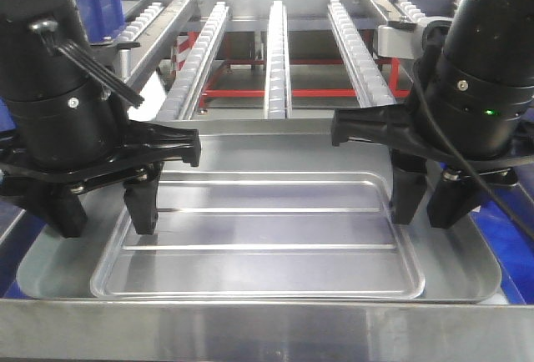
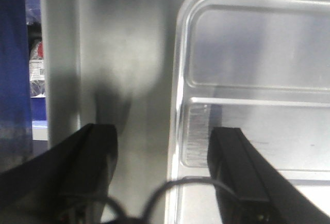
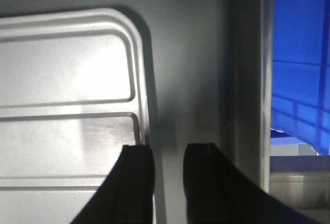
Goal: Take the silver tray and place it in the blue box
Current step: 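Close both grippers on the tray's side rims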
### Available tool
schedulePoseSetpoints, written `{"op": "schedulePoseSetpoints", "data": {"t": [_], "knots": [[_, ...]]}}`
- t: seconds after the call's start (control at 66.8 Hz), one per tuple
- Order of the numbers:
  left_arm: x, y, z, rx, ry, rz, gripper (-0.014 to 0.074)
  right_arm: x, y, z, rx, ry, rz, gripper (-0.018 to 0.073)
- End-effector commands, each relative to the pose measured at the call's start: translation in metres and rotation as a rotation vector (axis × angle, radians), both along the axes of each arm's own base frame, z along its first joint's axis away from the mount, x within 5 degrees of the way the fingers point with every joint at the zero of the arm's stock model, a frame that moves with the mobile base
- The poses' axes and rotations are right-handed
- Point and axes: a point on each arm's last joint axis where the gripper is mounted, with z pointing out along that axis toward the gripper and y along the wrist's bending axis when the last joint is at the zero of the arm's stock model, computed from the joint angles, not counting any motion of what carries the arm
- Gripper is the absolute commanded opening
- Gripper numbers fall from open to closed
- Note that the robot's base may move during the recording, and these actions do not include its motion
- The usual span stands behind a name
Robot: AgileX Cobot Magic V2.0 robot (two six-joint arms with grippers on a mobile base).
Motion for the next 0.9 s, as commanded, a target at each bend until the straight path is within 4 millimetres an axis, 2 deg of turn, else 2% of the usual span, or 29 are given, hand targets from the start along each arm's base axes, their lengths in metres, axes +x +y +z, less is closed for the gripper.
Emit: {"op": "schedulePoseSetpoints", "data": {"t": [0.0,0.075,0.584,0.883], "knots": [[0.002,-0.004,0.017,-0.044,-0.063,-0.016,0.0296,0.004,0.001,0.019,0.038,-0.078,0.011,0.0354],[0.002,-0.004,0.017,-0.044,-0.063,-0.016,0.0296,0.004,0.003,0.019,0.038,-0.078,0.017,0.0386],[0.002,-0.004,0.017,-0.044,-0.063,-0.016,0.0296,0.004,0.009,0.01,0.031,-0.062,0.036,0.0383],[0.004,-0.006,0.008,-0.028,-0.042,-0.017,0.0295,0.005,0.011,0.004,0.02,-0.042,0.039,0.0382]]}}
